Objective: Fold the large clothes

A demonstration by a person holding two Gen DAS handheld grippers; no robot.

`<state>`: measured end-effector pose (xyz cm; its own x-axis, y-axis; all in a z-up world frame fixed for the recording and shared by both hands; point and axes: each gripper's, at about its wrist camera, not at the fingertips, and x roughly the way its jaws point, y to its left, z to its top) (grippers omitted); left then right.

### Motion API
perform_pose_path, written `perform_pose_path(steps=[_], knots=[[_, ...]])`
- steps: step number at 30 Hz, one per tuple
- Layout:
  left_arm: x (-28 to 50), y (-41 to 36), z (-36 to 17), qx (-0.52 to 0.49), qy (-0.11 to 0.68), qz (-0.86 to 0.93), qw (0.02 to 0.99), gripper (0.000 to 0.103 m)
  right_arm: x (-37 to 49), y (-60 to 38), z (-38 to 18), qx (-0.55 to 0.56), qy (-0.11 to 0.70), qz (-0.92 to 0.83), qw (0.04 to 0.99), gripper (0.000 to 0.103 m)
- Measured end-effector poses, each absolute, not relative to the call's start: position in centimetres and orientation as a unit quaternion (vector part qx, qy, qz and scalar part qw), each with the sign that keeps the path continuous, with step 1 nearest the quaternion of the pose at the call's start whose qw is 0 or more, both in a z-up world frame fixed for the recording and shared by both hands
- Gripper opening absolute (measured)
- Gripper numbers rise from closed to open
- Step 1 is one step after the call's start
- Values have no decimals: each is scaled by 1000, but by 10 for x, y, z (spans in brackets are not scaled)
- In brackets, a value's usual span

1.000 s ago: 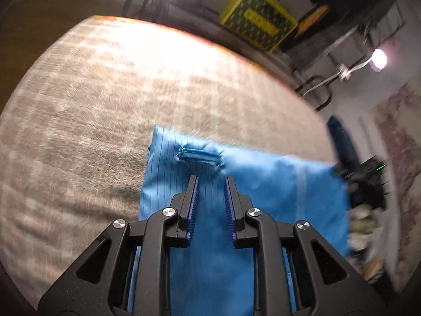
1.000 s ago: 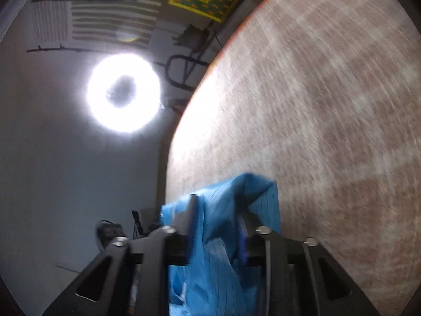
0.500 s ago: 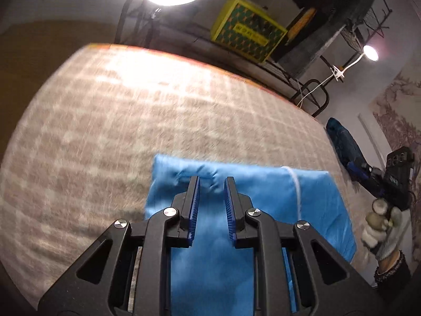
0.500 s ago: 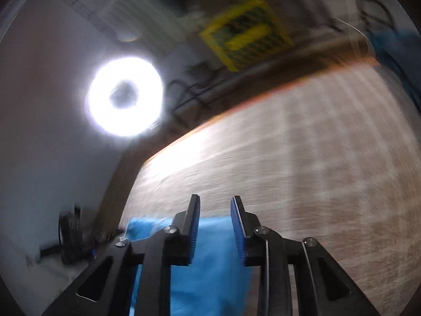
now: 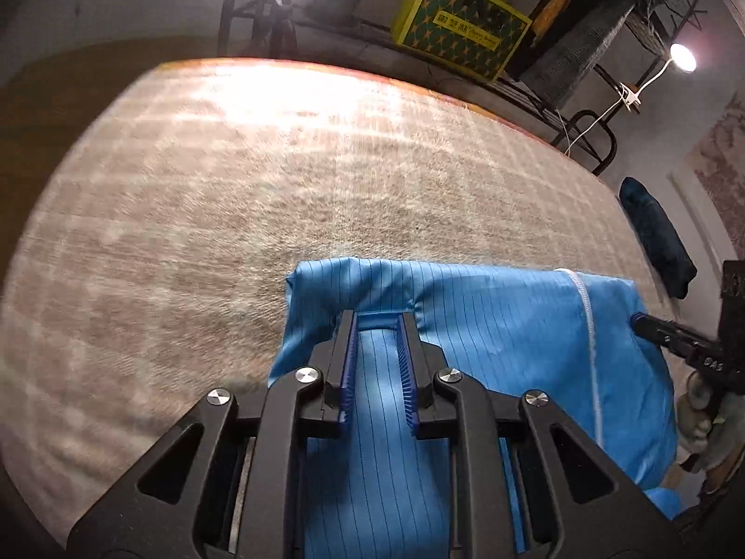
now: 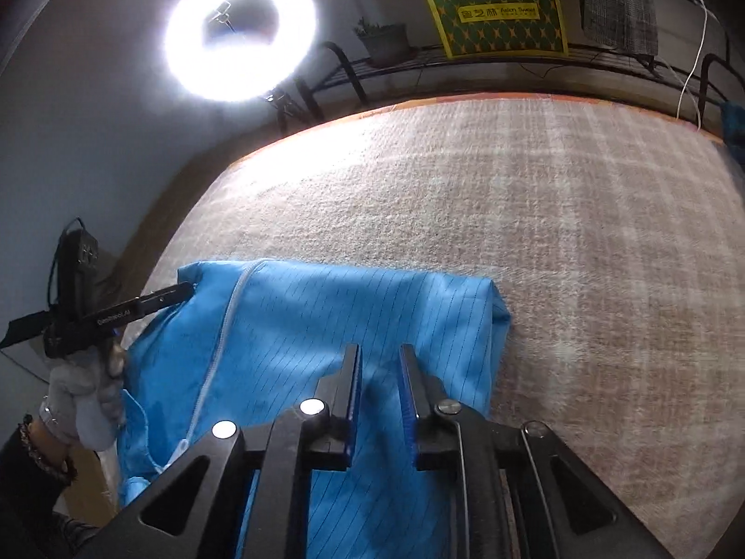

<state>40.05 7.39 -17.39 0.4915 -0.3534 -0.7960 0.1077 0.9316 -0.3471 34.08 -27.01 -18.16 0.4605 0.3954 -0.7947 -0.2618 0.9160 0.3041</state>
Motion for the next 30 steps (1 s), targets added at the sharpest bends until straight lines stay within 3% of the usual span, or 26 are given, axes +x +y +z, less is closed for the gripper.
perform_pose_path(steps=[2,10,11,13,19,25,30], knots=[[384,76,-157,-126,475,-143,859,17,329,-271,-165,65,464,210,858,29],[267,62,-104,-181,471,-252,826,19,251,-278,-111,111,392,321,855,45],[256,55,-102,-184,475,-259,821,23,242,-277,-109,114,390,325,854,45],[230,44,-104,-193,484,-272,809,44,223,-273,-111,105,394,336,849,45],[183,3,-122,-202,496,-286,794,45,188,-255,-127,39,426,360,829,45],[181,-24,-144,-214,503,-270,793,45,202,-234,-153,-21,464,365,807,53],[187,-37,-163,-227,514,-269,782,45,216,-220,-172,-65,482,354,799,53]])
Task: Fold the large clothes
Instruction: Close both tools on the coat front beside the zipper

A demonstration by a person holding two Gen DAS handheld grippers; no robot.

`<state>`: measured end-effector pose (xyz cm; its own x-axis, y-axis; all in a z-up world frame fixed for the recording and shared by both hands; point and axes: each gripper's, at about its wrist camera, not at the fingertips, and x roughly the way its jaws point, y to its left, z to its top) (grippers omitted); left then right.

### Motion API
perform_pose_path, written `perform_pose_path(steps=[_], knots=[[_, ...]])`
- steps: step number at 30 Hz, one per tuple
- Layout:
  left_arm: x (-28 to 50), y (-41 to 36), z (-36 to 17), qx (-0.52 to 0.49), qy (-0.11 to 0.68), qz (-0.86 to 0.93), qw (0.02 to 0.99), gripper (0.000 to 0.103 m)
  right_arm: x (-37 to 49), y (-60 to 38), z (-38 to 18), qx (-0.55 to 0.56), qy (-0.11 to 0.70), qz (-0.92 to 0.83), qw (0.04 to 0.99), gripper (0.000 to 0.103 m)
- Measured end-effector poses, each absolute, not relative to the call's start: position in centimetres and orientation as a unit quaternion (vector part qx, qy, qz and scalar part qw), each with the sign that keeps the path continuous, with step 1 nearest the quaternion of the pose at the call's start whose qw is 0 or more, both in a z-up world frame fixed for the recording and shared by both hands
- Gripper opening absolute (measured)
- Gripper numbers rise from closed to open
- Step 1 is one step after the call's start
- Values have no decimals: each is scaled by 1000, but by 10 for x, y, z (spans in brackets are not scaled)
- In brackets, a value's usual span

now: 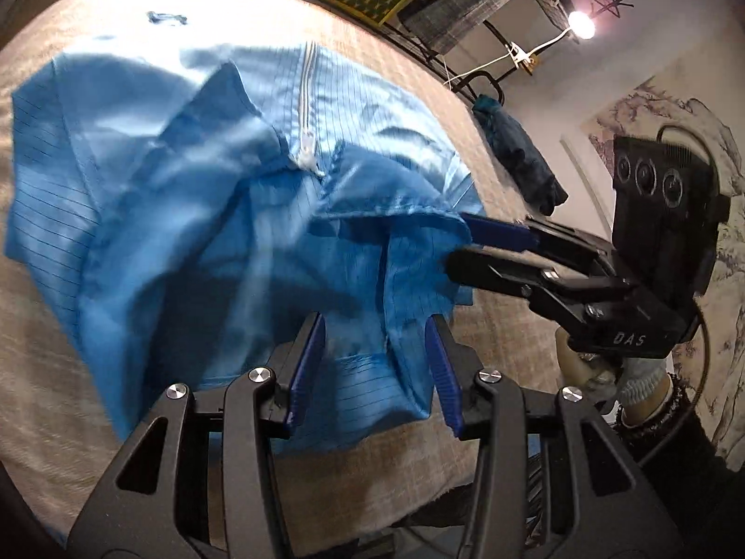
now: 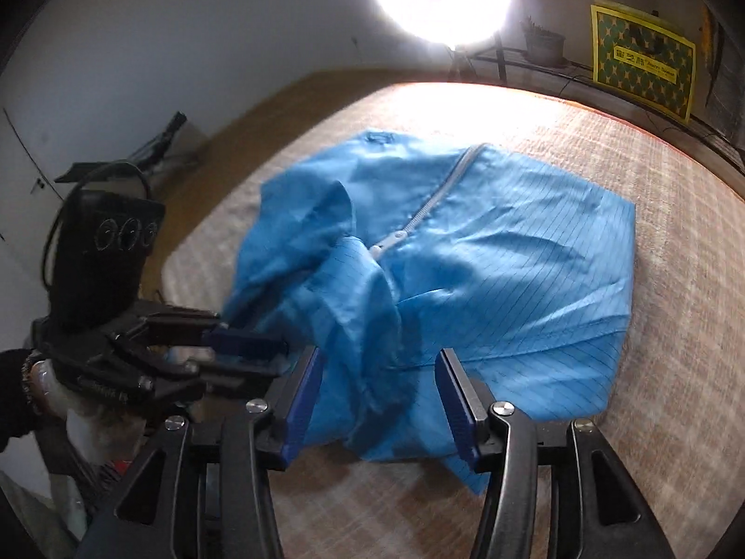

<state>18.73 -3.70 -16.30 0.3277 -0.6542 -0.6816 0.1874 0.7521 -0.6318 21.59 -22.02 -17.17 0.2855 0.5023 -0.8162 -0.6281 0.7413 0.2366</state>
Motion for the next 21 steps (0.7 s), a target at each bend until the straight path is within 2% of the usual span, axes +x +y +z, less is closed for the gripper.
perform_pose_path(steps=[2,3,4,6,7,11,12,14,15,17,19,21], knots=[[188,-44,-167,-225,518,-274,778,45,220,-217,-177,-57,486,355,796,52],[189,-48,-169,-223,520,-275,778,41,222,-216,-177,-50,487,358,795,52],[190,-50,-169,-223,521,-276,776,27,225,-214,-178,-41,487,361,794,50],[189,-53,-171,-220,523,-281,774,9,229,-210,-178,-31,488,366,792,45],[187,-54,-170,-215,519,-279,778,6,231,-208,-179,-30,487,367,792,42],[180,-57,-164,-204,504,-285,790,1,235,-198,-183,-36,490,362,792,37],[177,-58,-161,-196,499,-287,794,0,237,-197,-186,-29,495,363,789,33],[173,-59,-158,-188,494,-288,799,0,241,-199,-192,1,511,368,777,15],[172,-58,-158,-187,492,-289,799,0,245,-205,-197,31,520,368,770,12],[169,-59,-158,-181,491,-292,800,0,257,-230,-214,163,543,373,735,4],[167,-61,-160,-173,492,-293,801,0,264,-257,-234,299,541,373,692,2],[166,-61,-162,-170,494,-295,800,0,264,-273,-248,382,530,370,661,2]])
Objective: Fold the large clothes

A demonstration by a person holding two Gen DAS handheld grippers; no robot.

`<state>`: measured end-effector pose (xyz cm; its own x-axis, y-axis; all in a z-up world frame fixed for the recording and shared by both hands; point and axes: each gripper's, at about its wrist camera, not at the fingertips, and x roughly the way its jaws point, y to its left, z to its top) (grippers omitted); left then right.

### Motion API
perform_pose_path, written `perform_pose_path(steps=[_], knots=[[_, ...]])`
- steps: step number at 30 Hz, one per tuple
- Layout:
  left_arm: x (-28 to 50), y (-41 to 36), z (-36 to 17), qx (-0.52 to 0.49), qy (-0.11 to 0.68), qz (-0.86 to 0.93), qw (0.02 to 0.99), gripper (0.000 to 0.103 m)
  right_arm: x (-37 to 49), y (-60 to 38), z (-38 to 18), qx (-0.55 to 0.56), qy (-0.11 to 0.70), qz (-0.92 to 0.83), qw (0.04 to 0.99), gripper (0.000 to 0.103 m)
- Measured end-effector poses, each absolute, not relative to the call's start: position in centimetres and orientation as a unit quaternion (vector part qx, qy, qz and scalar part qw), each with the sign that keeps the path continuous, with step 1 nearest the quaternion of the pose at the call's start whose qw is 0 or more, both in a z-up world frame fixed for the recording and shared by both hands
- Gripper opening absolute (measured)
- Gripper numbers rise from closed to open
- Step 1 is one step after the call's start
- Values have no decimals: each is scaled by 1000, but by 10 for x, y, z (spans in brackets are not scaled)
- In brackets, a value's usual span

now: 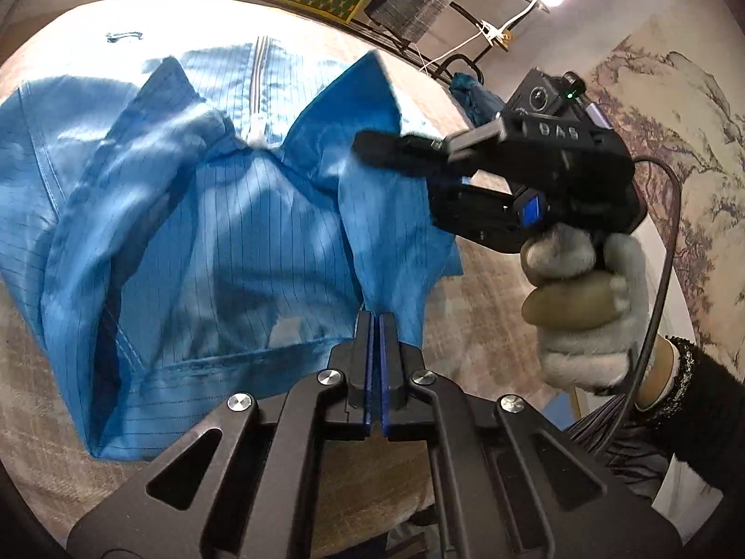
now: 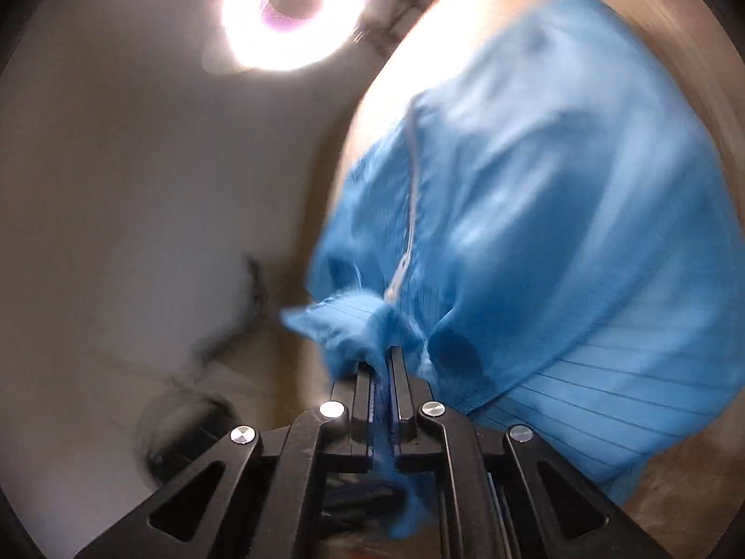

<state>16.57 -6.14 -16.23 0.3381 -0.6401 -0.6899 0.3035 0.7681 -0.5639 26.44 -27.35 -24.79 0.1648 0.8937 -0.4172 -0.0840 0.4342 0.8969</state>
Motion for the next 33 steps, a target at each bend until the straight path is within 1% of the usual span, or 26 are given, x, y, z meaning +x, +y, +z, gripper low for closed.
perform_pose_path(steps=[2,5,7,9,10,11,15,17,19,20,22,24,27,28,29,31,32,33], knots=[[165,-62,-161,-170,494,-300,798,0,264,-274,-251,382,534,370,657,3],[163,-64,-155,-162,487,-305,803,0,263,-263,-236,303,536,361,700,7],[165,-66,-152,-160,485,-307,803,0,264,-260,-227,287,528,362,713,7],[165,-70,-153,-155,487,-309,802,0,268,-259,-223,287,525,355,718,14],[164,-70,-154,-153,488,-309,802,0,270,-256,-220,278,524,349,725,21],[164,-72,-155,-150,489,-310,801,0,271,-254,-218,272,522,347,730,23],[163,-78,-160,-138,495,-311,799,0,282,-255,-221,309,522,366,706,21],[163,-82,-161,-131,496,-309,801,0,285,-257,-229,341,524,374,685,7],[161,-84,-160,-126,495,-310,802,0,286,-266,-245,431,522,379,631,4],[161,-85,-161,-125,496,-311,801,0,287,-268,-246,429,524,379,631,3],[160,-86,-161,-121,495,-311,802,0,289,-271,-245,388,534,354,663,3],[159,-86,-162,-122,497,-311,801,0,292,-271,-245,376,540,334,674,2],[159,-83,-159,-126,507,-319,791,0,288,-257,-217,235,533,297,757,5],[159,-80,-156,-129,514,-323,784,0,288,-255,-210,207,527,291,771,8],[159,-75,-151,-135,517,-328,779,0,286,-252,-200,176,518,285,787,14],[154,-61,-138,-146,510,-337,778,0,276,-252,-178,122,488,265,823,22],[152,-50,-128,-147,497,-337,786,0,272,-253,-170,111,478,261,832,23],[151,-41,-122,-145,486,-329,797,3,265,-254,-161,102,464,260,841,23]])
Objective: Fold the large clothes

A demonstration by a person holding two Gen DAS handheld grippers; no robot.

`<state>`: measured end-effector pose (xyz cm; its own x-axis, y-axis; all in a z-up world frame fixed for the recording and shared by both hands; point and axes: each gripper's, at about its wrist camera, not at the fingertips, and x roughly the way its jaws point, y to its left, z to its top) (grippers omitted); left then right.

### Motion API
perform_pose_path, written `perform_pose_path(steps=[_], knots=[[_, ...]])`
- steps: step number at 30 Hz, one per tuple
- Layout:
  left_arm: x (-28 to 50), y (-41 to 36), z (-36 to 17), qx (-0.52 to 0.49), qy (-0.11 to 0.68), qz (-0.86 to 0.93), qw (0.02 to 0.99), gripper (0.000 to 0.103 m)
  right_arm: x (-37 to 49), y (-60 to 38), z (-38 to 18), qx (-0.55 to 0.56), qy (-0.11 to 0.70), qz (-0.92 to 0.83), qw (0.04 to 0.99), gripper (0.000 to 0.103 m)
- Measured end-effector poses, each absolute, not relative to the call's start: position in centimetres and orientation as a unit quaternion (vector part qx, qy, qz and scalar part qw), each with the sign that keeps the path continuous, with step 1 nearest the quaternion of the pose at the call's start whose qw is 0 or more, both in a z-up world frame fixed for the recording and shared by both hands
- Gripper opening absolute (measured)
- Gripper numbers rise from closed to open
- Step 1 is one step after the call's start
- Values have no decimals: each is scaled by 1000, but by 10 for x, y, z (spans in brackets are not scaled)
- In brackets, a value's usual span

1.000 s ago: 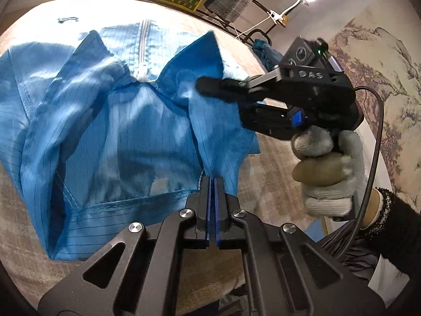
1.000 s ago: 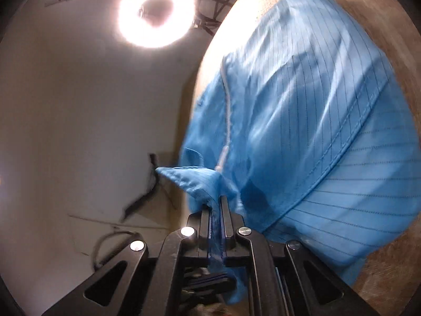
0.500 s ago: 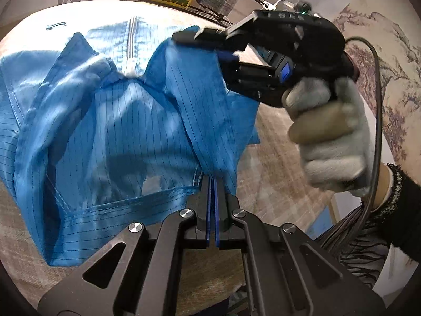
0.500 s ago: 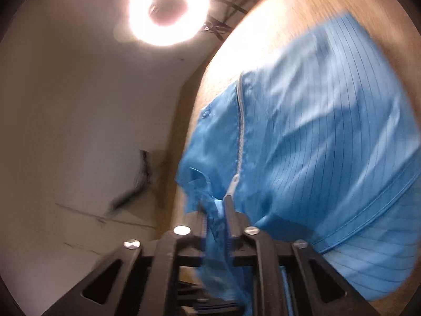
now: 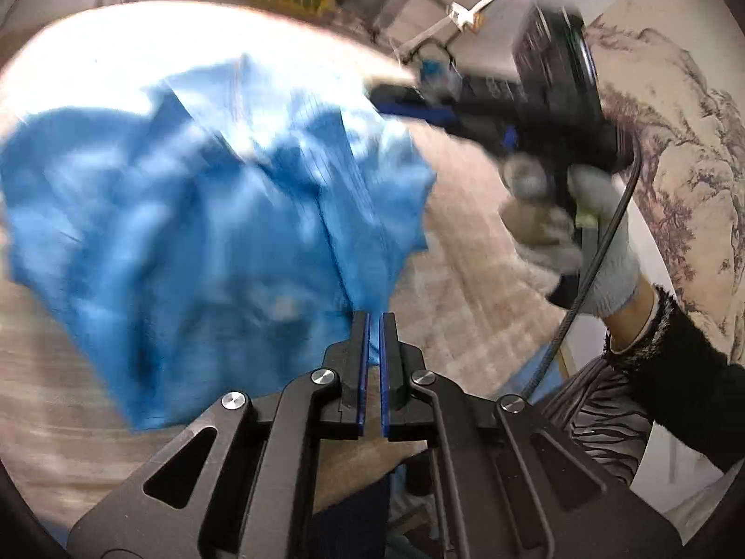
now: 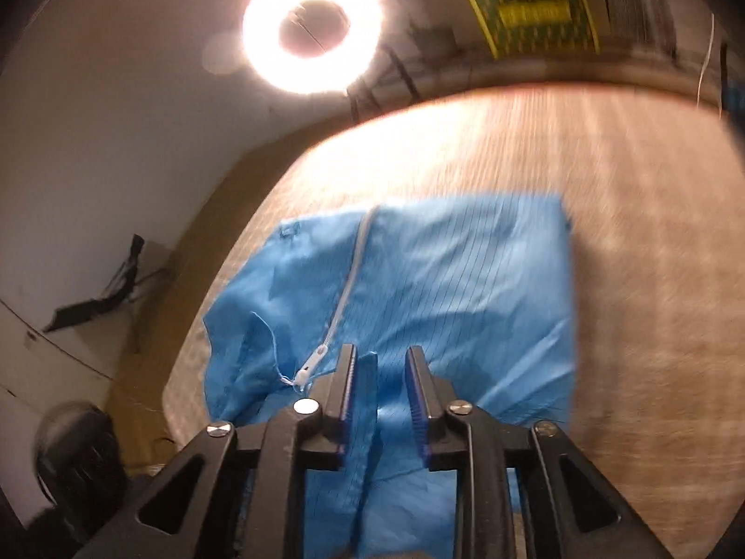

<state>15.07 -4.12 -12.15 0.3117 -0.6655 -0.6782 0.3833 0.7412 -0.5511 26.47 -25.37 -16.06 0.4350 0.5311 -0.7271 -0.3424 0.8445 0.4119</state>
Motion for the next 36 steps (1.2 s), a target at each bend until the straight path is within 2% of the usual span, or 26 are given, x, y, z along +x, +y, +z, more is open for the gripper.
perform_pose_path(steps=[3,4,10,13,15,17,19,28,33,36], knots=[[159,2,-115,-175,460,-276,826,18,246,-251,-149,92,433,283,851,27],[167,18,-119,-196,463,-253,827,20,241,-245,-150,85,429,294,850,28],[199,43,-152,-190,490,-188,830,20,250,-224,-196,82,488,291,819,32],[194,53,-166,-183,501,-169,829,20,253,-221,-208,9,499,239,833,25],[186,58,-157,-184,492,-174,833,20,252,-224,-204,6,500,222,837,27],[181,67,-146,-192,482,-182,835,20,241,-230,-186,18,486,232,843,37],[177,71,-140,-194,471,-182,841,28,221,-228,-167,11,463,252,850,39],[213,68,-127,-172,462,-152,857,29,201,-217,-166,-53,433,239,867,32],[254,77,-114,-178,441,-151,867,29,230,-254,-152,-7,412,201,889,33],[286,84,-127,-156,447,-122,872,29,249,-260,-159,-1,420,187,888,34]])
